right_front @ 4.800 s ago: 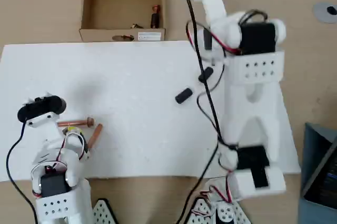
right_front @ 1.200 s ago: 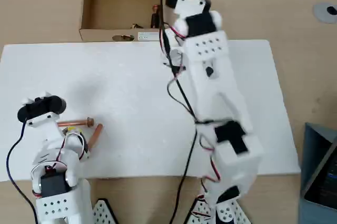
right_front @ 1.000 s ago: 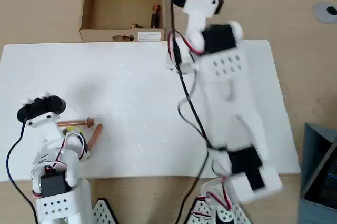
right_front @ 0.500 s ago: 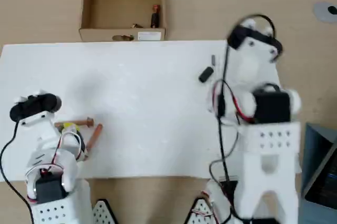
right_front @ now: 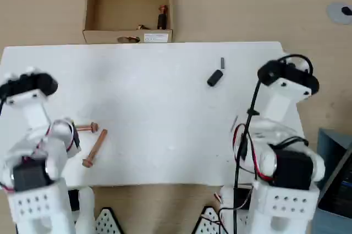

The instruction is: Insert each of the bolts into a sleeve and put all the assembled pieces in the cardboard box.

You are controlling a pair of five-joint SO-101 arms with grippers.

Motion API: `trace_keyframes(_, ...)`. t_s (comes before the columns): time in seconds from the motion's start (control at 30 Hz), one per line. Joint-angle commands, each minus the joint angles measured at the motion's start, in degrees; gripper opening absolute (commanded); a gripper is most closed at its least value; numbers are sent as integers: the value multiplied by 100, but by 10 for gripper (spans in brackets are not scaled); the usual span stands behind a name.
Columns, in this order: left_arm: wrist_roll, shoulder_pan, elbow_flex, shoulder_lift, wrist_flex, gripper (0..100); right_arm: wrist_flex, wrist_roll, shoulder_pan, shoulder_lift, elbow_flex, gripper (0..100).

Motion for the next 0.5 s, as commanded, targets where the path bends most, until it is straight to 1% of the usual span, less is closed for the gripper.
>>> trace_keyframes(0.0,-853,0,-756,998,97,6,-132,53,110,-356,101,10)
trace_keyframes(0.13,-2031,0,-1187,1947,404,6,-220,44,110,-602,365,10)
trace_keyframes(0.27,-3033,0,-1556,2791,607,7,-413,35,110,-866,655,10)
trace_keyframes(0.47,-3974,0,-2145,4040,624,7,-580,35,110,-1191,919,10)
